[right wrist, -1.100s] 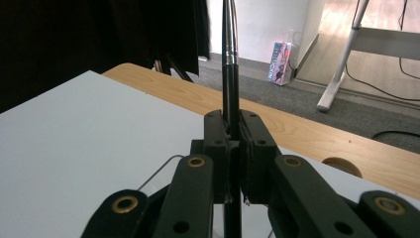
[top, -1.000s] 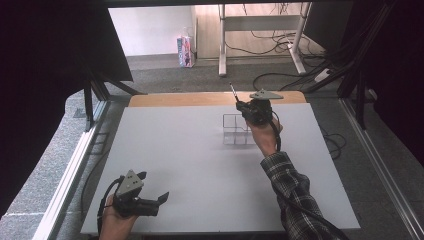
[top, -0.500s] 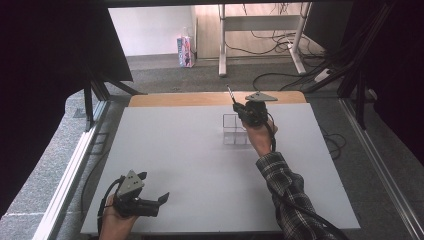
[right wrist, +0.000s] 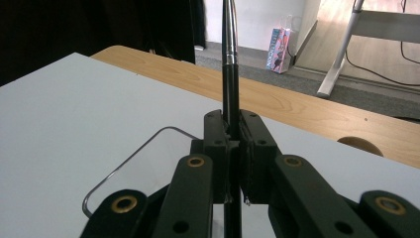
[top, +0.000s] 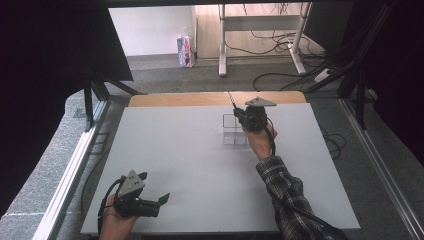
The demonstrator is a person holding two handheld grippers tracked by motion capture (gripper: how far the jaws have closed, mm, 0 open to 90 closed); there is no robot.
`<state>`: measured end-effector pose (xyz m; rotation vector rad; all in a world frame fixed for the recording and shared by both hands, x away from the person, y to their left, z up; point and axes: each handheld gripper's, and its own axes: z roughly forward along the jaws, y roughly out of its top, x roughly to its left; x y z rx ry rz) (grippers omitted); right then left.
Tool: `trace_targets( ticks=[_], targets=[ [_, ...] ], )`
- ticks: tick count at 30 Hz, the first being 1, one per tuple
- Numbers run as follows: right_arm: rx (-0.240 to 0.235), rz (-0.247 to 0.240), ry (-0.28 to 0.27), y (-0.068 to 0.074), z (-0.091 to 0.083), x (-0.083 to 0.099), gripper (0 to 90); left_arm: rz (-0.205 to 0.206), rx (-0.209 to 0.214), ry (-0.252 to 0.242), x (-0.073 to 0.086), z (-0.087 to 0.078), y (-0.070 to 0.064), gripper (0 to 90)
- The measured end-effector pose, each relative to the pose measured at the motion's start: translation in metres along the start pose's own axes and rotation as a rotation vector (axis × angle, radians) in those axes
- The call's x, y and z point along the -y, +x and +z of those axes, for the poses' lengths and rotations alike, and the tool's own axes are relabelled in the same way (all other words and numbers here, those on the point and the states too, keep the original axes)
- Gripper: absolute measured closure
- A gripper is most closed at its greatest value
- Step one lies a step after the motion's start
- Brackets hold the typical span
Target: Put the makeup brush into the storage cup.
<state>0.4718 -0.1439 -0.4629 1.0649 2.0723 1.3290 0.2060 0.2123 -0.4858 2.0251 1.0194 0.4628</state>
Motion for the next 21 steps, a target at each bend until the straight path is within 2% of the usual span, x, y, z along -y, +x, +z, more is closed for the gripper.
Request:
trace_targets(
  ticks=[6, 7, 11, 15, 21],
  targets=[
    [-0.014, -0.004, -0.005, -0.0001, -0.0023, 0.0024, 80.2, 0.005, -0.001, 0.005, -0.0001, 0.0007, -0.0008, 0.0],
    [-0.010, -0.018, -0.012, 0.0009, -0.0031, 0.0023, 72.7, 0.005, -0.001, 0.006, -0.0001, 0.0007, -0.0008, 0.0],
    [0.002, -0.056, -0.018, 0.0031, -0.0037, -0.0001, 53.4, 0.004, 0.000, 0.006, -0.0001, 0.0008, -0.0007, 0.0],
    [0.019, -0.068, -0.017, 0.0038, -0.0026, -0.0024, 40.2, 0.003, -0.001, 0.006, -0.0001, 0.0007, -0.0005, 0.0],
    [0.017, -0.070, 0.003, 0.0041, -0.0032, -0.0051, 29.7, 0.004, -0.003, 0.008, -0.0002, 0.0008, -0.0006, 0.0]
  ],
)
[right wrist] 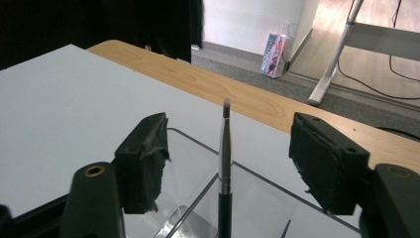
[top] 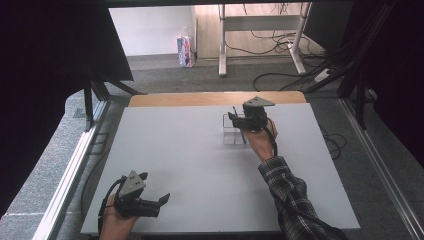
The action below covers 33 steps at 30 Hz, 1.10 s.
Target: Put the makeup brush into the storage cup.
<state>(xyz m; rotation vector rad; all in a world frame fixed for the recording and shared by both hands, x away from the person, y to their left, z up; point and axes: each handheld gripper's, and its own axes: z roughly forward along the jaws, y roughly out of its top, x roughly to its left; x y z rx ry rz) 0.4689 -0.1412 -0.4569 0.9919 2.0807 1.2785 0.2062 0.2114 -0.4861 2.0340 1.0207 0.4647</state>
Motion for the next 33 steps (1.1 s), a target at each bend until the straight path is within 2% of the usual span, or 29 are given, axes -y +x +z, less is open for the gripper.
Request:
trace_targets(
  ticks=[6, 15, 33],
  targets=[
    [0.006, 0.005, 0.005, 0.001, -0.001, -0.001, 22.1, -0.001, -0.004, -0.001, 0.000, 0.000, 0.000, 0.0],
    [-0.008, 0.026, 0.033, 0.001, -0.003, 0.000, 14.1, -0.034, 0.005, -0.011, 0.000, -0.002, 0.003, 0.0],
    [-0.070, 0.034, 0.087, 0.007, -0.011, -0.003, 6.6, -0.040, -0.002, -0.002, 0.003, -0.002, 0.008, 0.0]
  ],
)
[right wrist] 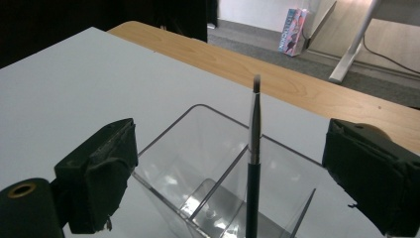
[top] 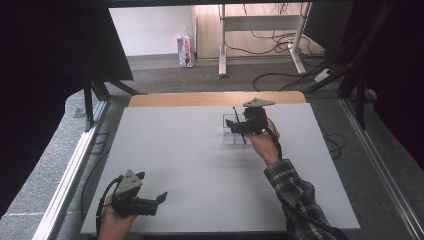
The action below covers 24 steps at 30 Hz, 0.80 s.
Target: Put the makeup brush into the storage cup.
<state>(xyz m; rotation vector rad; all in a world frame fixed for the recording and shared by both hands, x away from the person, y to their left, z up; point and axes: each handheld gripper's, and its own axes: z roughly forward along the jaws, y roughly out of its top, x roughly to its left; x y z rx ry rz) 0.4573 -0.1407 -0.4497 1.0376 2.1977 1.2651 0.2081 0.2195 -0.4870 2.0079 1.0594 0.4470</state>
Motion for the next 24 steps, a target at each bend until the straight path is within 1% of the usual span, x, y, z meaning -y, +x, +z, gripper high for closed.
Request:
trace_targets(
  ticks=[3, 15, 16, 17, 19, 24],
  targets=[
    [-0.001, -0.004, 0.015, 0.002, -0.001, 0.000, 6.5, -0.003, -0.003, 0.005, 0.001, 0.000, 0.001, 0.0],
    [-0.029, -0.013, 0.033, 0.008, -0.013, -0.001, 6.1, -0.018, -0.011, 0.010, 0.004, -0.004, 0.007, 0.0],
    [-0.034, -0.019, 0.038, 0.009, -0.015, -0.001, 6.0, -0.020, -0.012, 0.009, 0.005, -0.005, 0.007, 0.0],
    [-0.031, -0.035, 0.041, 0.010, -0.016, 0.000, 6.0, -0.020, -0.012, 0.010, 0.005, -0.005, 0.008, 0.0],
    [-0.032, -0.051, 0.047, 0.012, -0.019, 0.000, 5.9, -0.025, -0.013, 0.005, 0.005, -0.006, 0.009, 0.0],
    [-0.039, -0.064, 0.052, 0.015, -0.025, 0.000, 5.5, -0.048, -0.009, -0.007, 0.007, -0.008, 0.012, 0.0]
  ],
)
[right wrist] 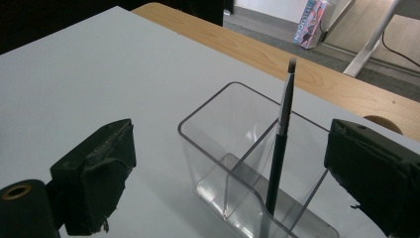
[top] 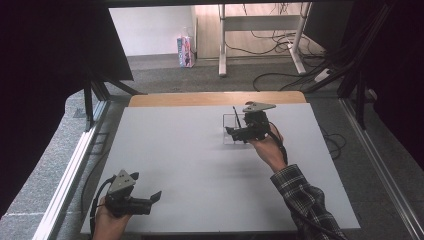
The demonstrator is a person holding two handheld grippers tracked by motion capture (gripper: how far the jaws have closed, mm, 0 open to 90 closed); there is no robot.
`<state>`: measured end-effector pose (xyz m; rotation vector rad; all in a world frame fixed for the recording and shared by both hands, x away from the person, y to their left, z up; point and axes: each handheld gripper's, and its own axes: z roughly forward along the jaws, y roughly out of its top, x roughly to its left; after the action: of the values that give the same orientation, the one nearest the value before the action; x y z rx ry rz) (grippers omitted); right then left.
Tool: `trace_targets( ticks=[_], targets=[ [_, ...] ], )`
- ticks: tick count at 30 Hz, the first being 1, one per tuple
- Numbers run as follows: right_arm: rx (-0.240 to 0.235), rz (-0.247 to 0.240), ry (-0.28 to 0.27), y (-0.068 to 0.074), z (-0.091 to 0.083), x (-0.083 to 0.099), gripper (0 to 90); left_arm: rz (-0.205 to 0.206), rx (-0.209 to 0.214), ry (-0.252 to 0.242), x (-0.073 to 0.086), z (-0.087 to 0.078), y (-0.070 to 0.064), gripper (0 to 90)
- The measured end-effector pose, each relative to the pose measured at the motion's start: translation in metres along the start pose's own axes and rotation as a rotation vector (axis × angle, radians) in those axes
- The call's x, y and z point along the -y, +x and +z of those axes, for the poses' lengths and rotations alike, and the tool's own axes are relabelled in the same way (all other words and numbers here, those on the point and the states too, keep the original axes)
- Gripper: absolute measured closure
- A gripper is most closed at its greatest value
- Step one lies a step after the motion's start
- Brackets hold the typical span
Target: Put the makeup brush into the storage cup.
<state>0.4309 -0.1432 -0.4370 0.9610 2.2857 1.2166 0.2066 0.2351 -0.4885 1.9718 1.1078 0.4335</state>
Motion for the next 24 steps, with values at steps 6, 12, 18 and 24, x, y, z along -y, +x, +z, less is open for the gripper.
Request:
trace_targets(
  ticks=[6, 12, 18, 24],
  targets=[
    [-0.005, 0.000, 0.005, 0.003, -0.007, 0.001, 5.3, -0.013, 0.009, 0.004, 0.001, -0.001, 0.002, 0.0],
    [-0.012, -0.006, 0.006, 0.007, -0.013, 0.005, 5.4, -0.015, 0.007, 0.005, 0.001, -0.001, 0.002, 0.0],
    [-0.033, -0.014, 0.026, 0.010, -0.016, 0.012, 5.6, -0.013, 0.013, 0.013, 0.001, 0.001, 0.002, 0.0],
    [-0.031, -0.011, 0.046, 0.010, -0.016, 0.021, 5.4, -0.019, 0.026, 0.005, 0.002, 0.000, 0.003, 0.0]
  ],
)
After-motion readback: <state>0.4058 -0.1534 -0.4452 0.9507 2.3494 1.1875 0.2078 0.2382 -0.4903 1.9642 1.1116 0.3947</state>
